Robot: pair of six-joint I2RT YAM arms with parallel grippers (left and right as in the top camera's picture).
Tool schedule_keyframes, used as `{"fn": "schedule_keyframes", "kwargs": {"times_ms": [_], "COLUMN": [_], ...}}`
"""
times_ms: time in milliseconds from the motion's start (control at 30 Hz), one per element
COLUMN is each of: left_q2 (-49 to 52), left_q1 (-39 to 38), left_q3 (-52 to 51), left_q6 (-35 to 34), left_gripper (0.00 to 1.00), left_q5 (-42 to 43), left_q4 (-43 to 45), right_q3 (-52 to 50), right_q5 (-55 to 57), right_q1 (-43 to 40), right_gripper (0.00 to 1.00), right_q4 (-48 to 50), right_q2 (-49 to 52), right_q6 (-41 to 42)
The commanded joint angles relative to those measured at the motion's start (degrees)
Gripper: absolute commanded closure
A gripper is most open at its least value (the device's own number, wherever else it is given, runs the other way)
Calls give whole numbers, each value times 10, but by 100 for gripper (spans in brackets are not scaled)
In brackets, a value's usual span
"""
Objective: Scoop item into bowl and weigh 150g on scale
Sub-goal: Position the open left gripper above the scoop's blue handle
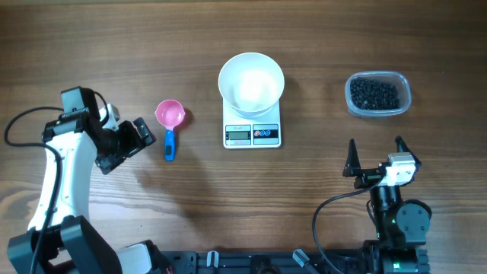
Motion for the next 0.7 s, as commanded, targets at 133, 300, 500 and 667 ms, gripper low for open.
{"fn": "schedule_keyframes", "kwargs": {"times_ms": [133,300,500,667], "left_q2": [7,7,7,7], "left_q1": [-27,-27,-27,-27], "left_q3": [-5,-5,-5,-5], "left_q6": [23,24,24,24], "left_gripper": [0,0,0,0], "left_q5": [0,0,0,0], "left_q4": [8,9,9,13], "right_q3": [-1,-1,-1,-1], "right_q5": [4,4,4,4], "right_q1": [-2,-2,-2,-2], "right_gripper": [0,0,0,0], "right_q4": [2,2,1,1], "right_q2": [0,0,0,0], "right_q6": [-2,-2,-2,-1]}}
